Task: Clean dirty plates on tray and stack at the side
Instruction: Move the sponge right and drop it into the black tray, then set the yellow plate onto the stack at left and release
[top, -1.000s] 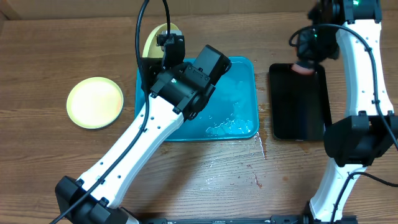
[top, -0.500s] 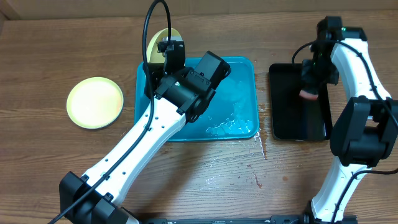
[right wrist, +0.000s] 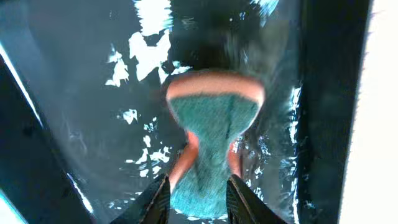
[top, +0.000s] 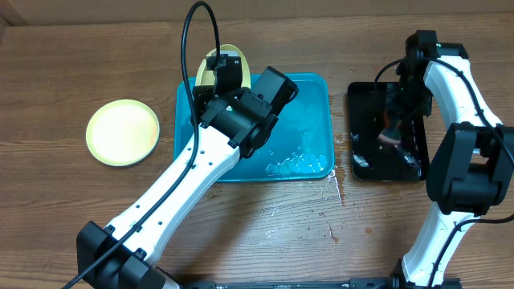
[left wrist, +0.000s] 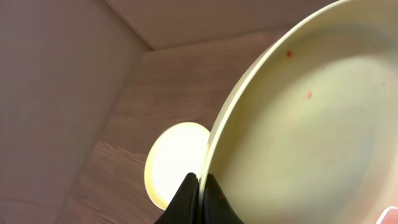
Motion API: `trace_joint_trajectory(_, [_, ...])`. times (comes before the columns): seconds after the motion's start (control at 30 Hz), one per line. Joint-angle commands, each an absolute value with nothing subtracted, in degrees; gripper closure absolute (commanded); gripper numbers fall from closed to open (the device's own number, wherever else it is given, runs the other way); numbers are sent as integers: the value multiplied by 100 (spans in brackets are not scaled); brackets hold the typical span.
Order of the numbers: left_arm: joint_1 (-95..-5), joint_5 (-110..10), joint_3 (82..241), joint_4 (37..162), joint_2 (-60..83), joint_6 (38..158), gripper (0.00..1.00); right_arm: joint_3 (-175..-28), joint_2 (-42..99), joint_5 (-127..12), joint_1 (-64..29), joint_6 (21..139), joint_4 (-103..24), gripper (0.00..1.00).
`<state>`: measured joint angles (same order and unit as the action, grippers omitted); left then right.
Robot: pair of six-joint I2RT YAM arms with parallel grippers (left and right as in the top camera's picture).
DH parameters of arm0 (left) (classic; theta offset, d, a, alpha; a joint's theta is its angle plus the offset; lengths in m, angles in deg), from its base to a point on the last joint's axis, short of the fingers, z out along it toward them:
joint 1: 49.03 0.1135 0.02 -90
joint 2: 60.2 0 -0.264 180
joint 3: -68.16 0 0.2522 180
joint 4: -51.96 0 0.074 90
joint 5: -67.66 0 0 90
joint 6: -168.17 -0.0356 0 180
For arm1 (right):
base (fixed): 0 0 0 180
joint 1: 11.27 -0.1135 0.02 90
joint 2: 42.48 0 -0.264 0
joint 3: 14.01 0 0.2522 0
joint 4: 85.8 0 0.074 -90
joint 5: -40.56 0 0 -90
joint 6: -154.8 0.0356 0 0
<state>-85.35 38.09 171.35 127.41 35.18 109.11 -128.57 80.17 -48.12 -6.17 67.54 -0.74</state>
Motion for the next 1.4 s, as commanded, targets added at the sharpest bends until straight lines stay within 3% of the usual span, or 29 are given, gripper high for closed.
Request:
trace_joint_trajectory(0.0, [-8332,3433,17128,12739,3513,10839,96,-13176,7976,-5292,-650,6618,55,63])
trace_joint_trajectory(0.13, [-7912,2814,17152,12809,3505,10834,96,-13620,7910,-5544,-750,6586,342,56])
trace_joint_trajectory(0.4, [-6306,169,17209,13030,3400,10493,96,-14214,7794,-5574,-1316,6581,517,51])
trace_joint_trajectory(0.6, [-4424,-1693,17207,13146,3415,10052,96,-14227,7794,-5572,-1741,6431,366,25])
trace_joint_trajectory(0.67, [-3818,-2108,17205,13119,3426,9916,96,-14225,7794,-5577,-1824,6433,322,20])
trace_joint_trajectory(1.0, [-1737,-2340,16875,12973,3762,9890,96,-14225,7794,-5579,-1911,6435,211,10])
trace_joint_trajectory(1.37, [-1499,-2067,15679,11526,4023,9894,96,-14225,7794,-5579,-1911,6435,167,10])
